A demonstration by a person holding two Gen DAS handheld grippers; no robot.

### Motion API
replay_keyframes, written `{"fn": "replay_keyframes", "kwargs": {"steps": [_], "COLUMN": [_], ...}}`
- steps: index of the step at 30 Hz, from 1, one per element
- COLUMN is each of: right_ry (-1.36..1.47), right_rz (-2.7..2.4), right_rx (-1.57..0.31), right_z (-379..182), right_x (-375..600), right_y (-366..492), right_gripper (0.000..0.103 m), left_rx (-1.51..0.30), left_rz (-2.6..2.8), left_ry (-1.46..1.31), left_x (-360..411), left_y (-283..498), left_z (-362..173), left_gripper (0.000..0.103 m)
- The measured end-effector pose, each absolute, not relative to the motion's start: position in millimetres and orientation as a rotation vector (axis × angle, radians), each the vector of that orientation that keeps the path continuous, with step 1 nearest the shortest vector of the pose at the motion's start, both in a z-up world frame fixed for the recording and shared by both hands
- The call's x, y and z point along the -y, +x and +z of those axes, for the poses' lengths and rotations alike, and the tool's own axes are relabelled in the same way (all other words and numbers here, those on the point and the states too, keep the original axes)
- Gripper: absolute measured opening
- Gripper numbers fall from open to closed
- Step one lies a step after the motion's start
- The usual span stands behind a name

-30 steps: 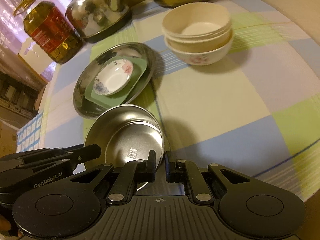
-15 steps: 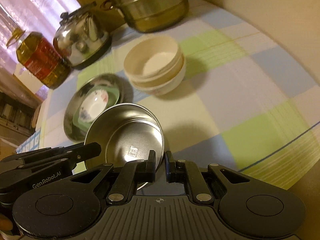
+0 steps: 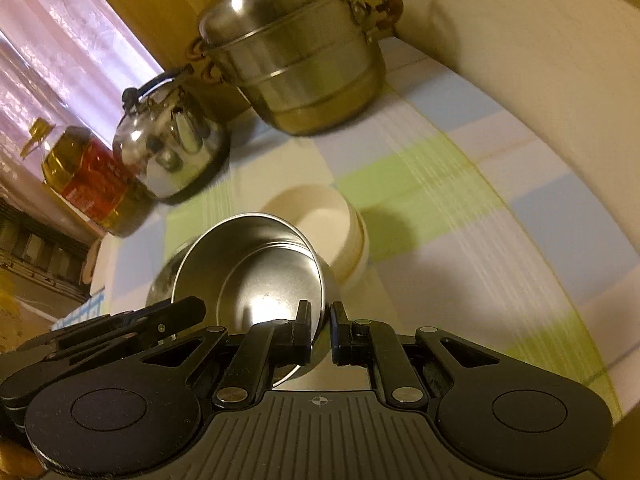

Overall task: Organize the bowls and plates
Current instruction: 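Carry the steel bowl with both tools and lower it into the cream bowl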

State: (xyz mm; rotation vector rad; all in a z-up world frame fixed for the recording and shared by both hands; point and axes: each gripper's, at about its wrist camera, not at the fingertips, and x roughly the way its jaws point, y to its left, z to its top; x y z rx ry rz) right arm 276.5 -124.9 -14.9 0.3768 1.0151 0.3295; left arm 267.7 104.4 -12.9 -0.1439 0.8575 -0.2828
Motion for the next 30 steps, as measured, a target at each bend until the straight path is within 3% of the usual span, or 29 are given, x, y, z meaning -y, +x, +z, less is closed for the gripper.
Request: {"fn": "replay_keyframes", "kwargs": {"steps": [13, 30], "right_ry": [0.348, 0.334], "right_rz": [0.352, 0.337], "right_rx": [-1.020, -1.052], "right_z": [-17.6, -46.0], "right_x": [118.1, 113.1], "right_y": [347.2, 372.7], "right_gripper": [0.009, 0.009], "left_rx": [-0.867, -0.923], "left_rz": [-0.214, -0.191], "left_ry": [-0.164, -0.197], "left_x": [-103.5, -105.0], "left_y": [319.3, 342.4], "left_z": [-17.6, -49.9], "left_gripper": [0.009, 0.009]}}
